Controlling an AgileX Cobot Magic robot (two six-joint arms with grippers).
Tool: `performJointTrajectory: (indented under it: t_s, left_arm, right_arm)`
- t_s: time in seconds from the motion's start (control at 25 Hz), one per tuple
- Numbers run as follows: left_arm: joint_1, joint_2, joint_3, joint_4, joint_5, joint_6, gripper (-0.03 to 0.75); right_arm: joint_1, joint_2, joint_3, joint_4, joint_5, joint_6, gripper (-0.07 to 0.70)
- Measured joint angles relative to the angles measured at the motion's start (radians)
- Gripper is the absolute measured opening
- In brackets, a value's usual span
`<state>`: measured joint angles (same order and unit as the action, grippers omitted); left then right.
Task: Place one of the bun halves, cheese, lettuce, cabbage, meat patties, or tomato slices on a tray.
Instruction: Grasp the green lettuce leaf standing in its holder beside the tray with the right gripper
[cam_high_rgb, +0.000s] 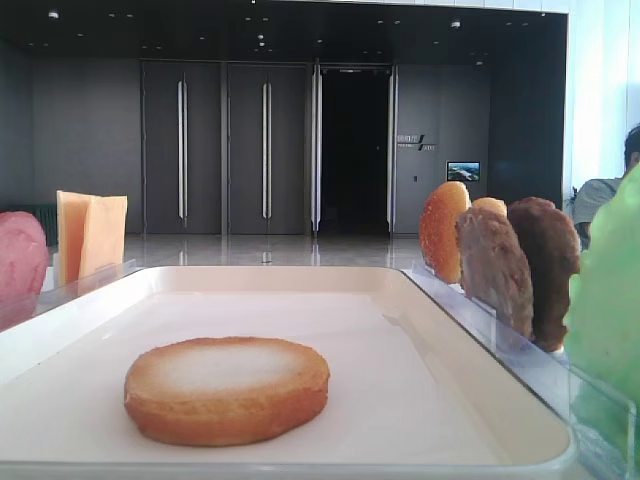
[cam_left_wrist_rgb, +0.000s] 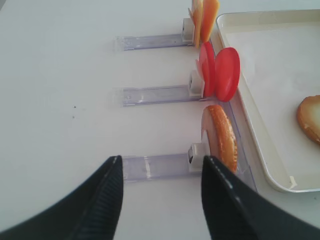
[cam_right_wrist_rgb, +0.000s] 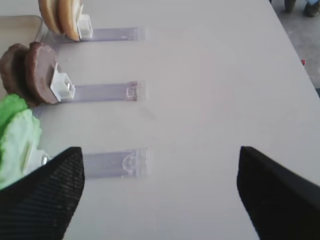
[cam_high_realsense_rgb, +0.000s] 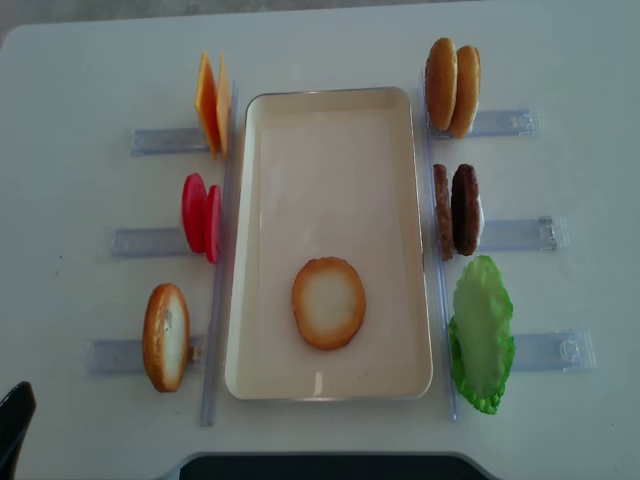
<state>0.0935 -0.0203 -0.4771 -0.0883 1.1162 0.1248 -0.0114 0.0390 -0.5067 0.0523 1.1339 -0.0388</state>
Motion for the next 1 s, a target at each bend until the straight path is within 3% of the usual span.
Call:
performJointTrajectory:
  t_s: [0.36,0.52,0.84,1.0]
  left_arm:
    - [0.000,0.000,0.000,0.000,0.000,-0.001,0.391]
    - [0.000,0.000,0.000,0.000,0.000,-0.002,0.391]
    - [0.000,0.000,0.000,0.000,-0.001,-0.002,0.391]
    - [0.000,0.000,0.000,0.000,-0.001,-0.002,0.391]
  right_arm:
    - [0.000,0.369,-0.162,0.025,0.074,0.000,0.589]
    - [0.000,0.483,-0.221,0.023,0.081,0.027,0.589]
    - [0.000,0.529,-0.238,0.025,0.085,0.054,0.589]
    - [0.000,0.530,-0.238,0.099,0.088,0.057,0.589]
